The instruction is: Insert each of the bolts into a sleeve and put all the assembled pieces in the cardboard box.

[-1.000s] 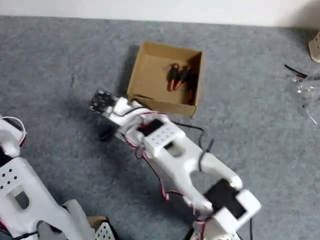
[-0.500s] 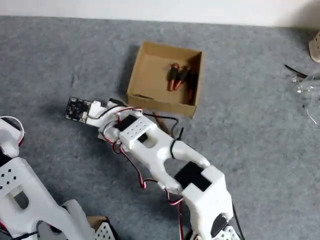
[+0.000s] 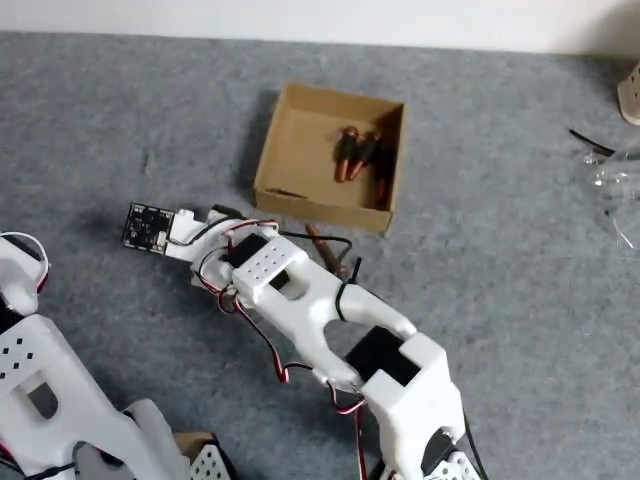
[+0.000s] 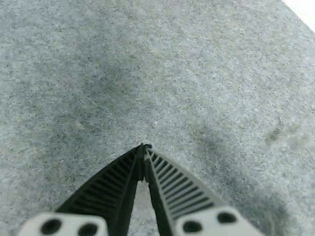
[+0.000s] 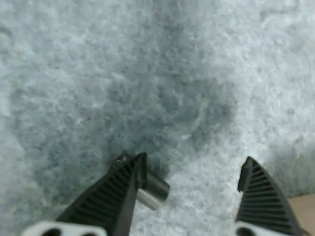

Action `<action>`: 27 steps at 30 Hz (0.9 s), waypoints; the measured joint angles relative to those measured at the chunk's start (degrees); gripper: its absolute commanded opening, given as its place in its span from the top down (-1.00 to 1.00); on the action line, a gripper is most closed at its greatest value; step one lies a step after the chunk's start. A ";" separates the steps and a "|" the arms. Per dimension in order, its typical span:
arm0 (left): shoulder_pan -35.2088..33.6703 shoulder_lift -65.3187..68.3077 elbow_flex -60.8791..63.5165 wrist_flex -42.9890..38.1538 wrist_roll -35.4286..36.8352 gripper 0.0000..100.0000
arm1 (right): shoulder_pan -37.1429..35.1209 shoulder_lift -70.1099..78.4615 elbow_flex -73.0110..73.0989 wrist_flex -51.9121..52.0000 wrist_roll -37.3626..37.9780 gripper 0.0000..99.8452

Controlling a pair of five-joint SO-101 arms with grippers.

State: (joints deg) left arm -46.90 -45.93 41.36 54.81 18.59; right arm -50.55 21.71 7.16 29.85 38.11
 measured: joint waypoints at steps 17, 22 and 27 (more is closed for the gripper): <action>0.00 0.00 0.00 0.00 0.00 0.98 | -0.35 -0.26 2.20 -0.26 3.43 0.44; 0.00 0.00 0.00 0.00 0.00 0.98 | -1.05 -0.35 1.41 3.34 3.43 0.44; 0.00 0.00 0.00 0.00 0.00 0.98 | -1.49 -2.64 0.62 7.74 3.43 0.44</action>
State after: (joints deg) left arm -46.90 -45.93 41.36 54.81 18.59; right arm -52.04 19.08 7.78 37.58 41.54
